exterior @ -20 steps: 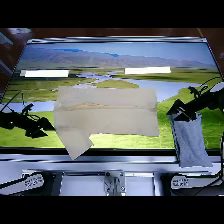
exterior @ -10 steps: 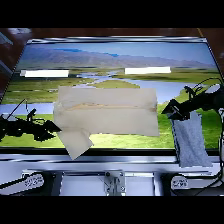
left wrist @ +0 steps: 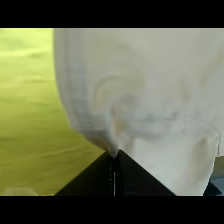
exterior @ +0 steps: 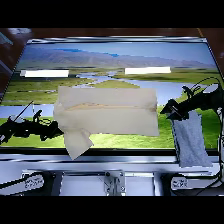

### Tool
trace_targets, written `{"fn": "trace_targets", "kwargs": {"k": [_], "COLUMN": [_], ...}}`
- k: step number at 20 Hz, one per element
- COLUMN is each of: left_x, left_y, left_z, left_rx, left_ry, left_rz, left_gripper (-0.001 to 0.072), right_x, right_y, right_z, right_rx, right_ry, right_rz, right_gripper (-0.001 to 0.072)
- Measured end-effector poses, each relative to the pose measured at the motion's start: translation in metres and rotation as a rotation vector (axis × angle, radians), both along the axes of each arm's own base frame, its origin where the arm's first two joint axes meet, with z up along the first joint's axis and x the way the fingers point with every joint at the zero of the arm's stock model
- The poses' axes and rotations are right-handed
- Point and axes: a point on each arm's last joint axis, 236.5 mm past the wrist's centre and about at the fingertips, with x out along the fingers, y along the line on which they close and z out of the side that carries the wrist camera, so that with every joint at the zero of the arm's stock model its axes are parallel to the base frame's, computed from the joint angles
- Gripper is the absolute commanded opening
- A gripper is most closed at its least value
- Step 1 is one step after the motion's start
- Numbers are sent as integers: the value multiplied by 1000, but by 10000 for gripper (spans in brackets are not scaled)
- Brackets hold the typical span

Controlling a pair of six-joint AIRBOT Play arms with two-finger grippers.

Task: Fold the shirts.

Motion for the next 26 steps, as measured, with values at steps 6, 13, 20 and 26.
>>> {"fn": "trace_targets", "kwargs": {"k": [6, 13, 20, 26], "left_x": [-5, -9, -4, 10], "left_y": [-6, -11, -18, -17], "left_z": [1, 6, 12, 26], "left_rx": [-18, -40, -78, -72], "left_ry": [11, 17, -4, -78], "left_rz": [-24, -44, -40, -75], "left_gripper": [37, 37, 37, 36], "right_x": [-43, -78, -73, -56], "right_y": [5, 19, 39, 44], "right_z": [-21, -55, -78, -61], "right_rx": [22, 2, -74, -89], "right_ry": [125, 217, 188, 94], "right_rz": [52, 61, 54, 53], "right_gripper": [689, 688, 108, 56]}}
